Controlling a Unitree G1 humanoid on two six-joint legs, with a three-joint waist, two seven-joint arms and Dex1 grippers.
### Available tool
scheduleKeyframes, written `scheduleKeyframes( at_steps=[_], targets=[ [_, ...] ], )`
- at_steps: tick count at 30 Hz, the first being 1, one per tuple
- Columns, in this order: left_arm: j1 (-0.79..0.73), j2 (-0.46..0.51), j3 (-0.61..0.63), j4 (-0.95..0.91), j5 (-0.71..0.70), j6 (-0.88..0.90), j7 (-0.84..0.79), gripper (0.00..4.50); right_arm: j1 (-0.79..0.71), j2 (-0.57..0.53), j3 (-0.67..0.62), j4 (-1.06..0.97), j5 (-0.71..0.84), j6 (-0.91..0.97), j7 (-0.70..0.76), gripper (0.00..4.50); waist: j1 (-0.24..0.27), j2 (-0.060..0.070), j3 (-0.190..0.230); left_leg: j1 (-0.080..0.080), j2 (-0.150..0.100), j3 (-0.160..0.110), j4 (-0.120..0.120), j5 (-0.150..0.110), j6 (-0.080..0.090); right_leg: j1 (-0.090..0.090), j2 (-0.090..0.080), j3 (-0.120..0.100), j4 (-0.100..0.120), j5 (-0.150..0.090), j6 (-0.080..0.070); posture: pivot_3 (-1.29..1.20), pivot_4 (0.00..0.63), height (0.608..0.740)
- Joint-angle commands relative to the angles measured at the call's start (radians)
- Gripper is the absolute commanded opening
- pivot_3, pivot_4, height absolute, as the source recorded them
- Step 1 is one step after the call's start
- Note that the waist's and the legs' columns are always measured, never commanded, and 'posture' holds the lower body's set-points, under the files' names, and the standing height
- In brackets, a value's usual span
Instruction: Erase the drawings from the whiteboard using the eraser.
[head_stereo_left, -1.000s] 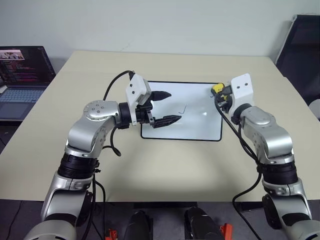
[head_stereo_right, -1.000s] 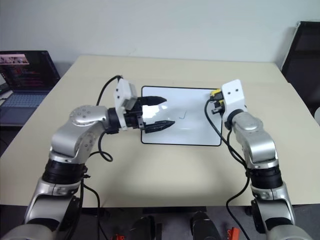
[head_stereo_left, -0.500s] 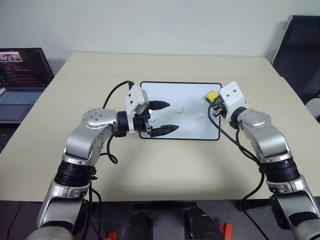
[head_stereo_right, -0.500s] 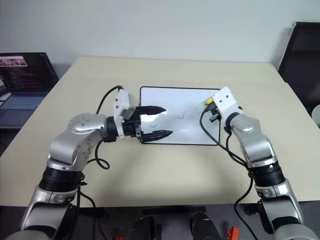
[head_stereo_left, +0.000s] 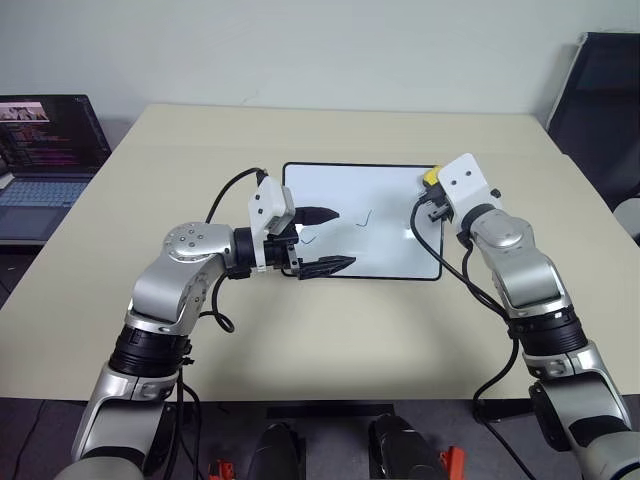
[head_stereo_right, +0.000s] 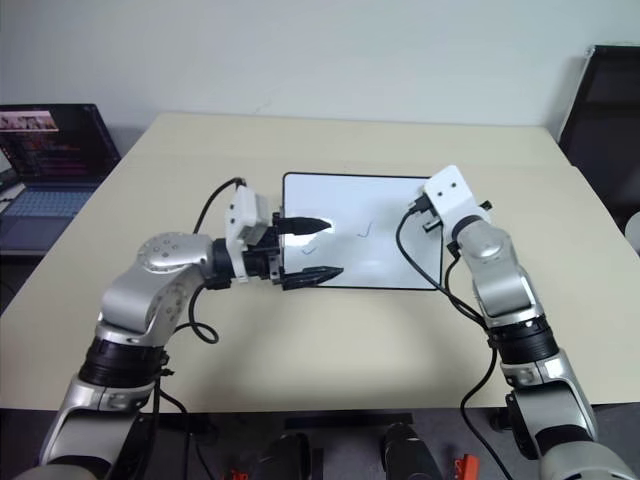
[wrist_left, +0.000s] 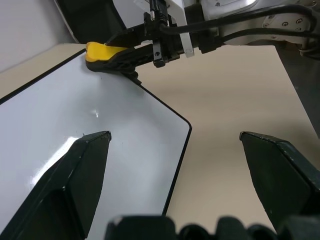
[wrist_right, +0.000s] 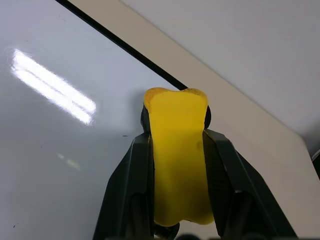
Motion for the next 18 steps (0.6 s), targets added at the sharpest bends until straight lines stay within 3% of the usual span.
scheduleKeyframes(
  at_steps=[1,8,13,18],
  targets=[
    [-0.001,0.012,0.024,-0.036,-0.010,-0.001,0.007,4.50,0.050,0.013,-0.004,-0.070,0.054,0.088,0.072,1.02,-0.002,0.000,0.000,0.000,0.000,0.000,0.000,0.000,0.000,0.000,0.000,0.000,0.000,0.000,0.000,0.00,0.150,0.740],
    [0.021,0.014,0.027,-0.075,-0.018,0.036,0.036,4.50,0.081,0.000,0.007,-0.135,0.037,0.089,0.099,1.02,-0.002,0.000,0.000,0.000,0.000,0.000,0.002,0.000,0.000,0.001,0.000,0.000,0.001,0.000,0.000,0.00,0.150,0.740],
    [0.070,0.025,0.087,-0.056,-0.011,0.018,0.085,4.50,0.082,0.064,-0.107,-0.207,0.122,0.012,0.081,1.02,-0.002,0.000,0.000,0.000,0.000,0.000,0.001,0.000,0.000,-0.001,0.000,0.000,0.001,0.000,0.000,0.00,0.150,0.740],
    [0.172,0.060,0.168,-0.086,-0.024,0.029,0.130,4.50,0.191,0.063,-0.159,-0.369,0.201,-0.018,0.137,1.02,0.000,0.000,0.000,-0.001,0.000,0.000,-0.005,0.000,0.000,-0.002,0.000,0.000,-0.001,0.001,0.003,0.00,0.150,0.740]
  ],
)
